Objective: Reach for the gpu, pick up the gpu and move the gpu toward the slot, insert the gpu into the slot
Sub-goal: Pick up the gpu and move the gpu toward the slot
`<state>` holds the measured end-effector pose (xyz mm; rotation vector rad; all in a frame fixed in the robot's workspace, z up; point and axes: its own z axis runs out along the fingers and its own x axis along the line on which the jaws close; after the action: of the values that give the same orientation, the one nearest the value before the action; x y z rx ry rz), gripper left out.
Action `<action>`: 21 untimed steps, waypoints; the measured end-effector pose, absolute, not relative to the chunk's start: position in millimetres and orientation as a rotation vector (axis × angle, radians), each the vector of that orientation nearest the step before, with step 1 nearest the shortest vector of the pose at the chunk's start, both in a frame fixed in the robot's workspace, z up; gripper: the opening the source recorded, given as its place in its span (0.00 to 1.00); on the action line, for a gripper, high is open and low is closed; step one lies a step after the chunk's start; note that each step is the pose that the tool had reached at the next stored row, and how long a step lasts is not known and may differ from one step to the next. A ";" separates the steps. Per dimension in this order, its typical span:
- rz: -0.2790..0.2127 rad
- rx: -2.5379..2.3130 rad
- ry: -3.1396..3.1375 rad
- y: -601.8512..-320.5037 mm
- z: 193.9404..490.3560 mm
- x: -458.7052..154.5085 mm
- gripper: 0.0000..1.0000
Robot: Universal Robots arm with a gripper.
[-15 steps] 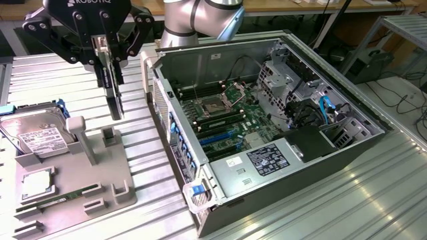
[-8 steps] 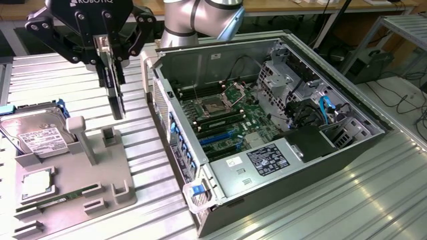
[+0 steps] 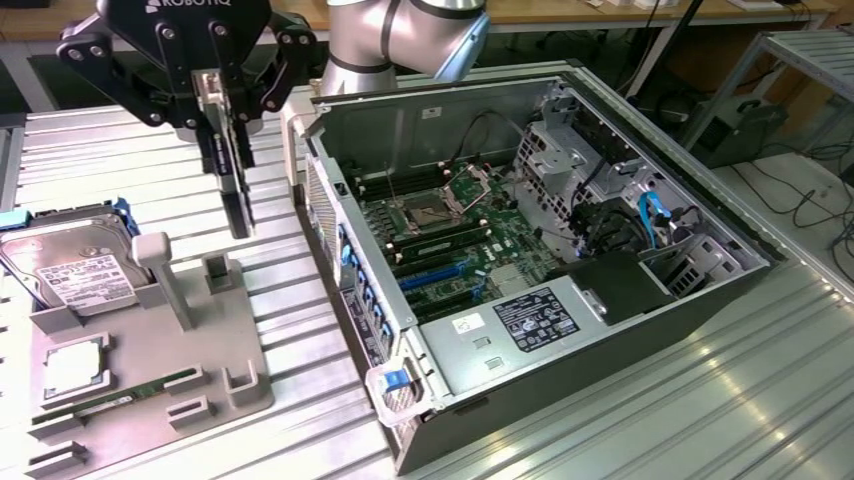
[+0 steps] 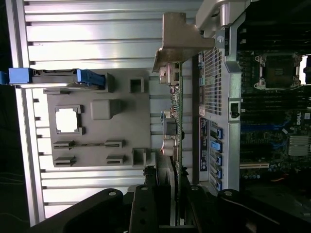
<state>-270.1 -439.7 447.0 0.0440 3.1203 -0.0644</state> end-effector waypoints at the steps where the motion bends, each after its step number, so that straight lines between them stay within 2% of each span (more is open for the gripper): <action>1: -0.064 0.044 3.120 -439.7 447.0 -269.8 0.27; 21: -0.064 0.044 3.120 -439.8 447.0 -264.2 0.27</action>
<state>-264.2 -439.8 447.0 0.0441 3.1203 -0.0645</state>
